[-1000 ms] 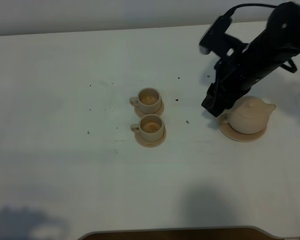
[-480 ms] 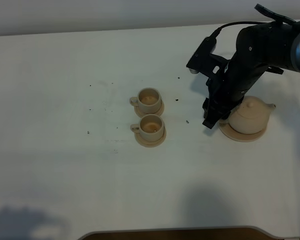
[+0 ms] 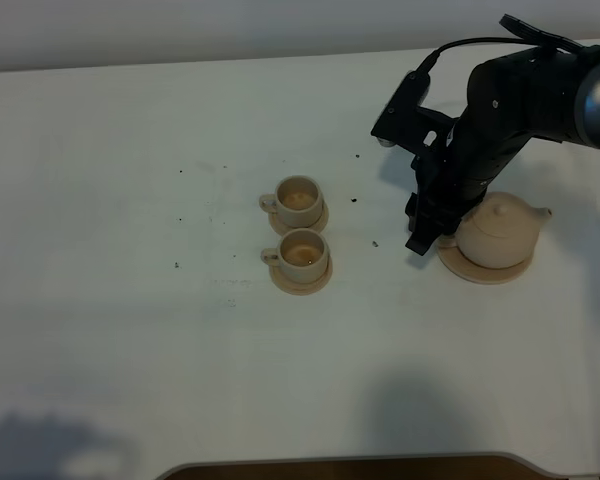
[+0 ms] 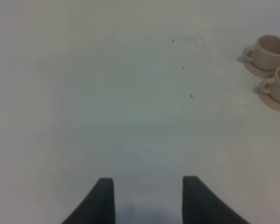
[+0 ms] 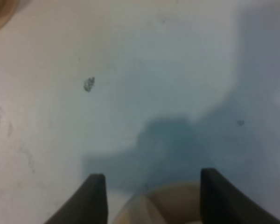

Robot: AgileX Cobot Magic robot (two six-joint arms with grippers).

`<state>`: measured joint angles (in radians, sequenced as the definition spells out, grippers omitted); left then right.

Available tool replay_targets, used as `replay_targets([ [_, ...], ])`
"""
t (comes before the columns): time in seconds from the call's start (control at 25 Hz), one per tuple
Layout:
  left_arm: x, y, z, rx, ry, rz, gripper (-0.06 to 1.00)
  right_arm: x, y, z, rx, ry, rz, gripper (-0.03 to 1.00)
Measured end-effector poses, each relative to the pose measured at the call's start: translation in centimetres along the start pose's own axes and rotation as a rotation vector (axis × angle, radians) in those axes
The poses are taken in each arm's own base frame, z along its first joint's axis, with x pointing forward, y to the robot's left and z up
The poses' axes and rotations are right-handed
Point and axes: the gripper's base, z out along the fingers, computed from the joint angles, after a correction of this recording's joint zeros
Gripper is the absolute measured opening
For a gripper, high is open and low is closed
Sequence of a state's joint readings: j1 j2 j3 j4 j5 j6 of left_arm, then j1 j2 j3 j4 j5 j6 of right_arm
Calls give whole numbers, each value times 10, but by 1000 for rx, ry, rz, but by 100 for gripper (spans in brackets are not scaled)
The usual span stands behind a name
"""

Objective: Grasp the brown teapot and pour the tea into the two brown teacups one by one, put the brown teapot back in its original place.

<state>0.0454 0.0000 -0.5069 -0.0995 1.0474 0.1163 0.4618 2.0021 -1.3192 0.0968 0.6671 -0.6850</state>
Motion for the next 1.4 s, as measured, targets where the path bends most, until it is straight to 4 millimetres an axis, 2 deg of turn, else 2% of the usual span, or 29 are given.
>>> replay_targets([
  [0.2,0,0,0,0,1,-1,37,0,5,9,-26,29,-10,44],
  [0.8,0,0,0,0,0,-1,37,0,30,8,-125,138,6,44],
  [1.4,0,0,0,0,0,-1,37,14,39,3,-225,309,58,44],
])
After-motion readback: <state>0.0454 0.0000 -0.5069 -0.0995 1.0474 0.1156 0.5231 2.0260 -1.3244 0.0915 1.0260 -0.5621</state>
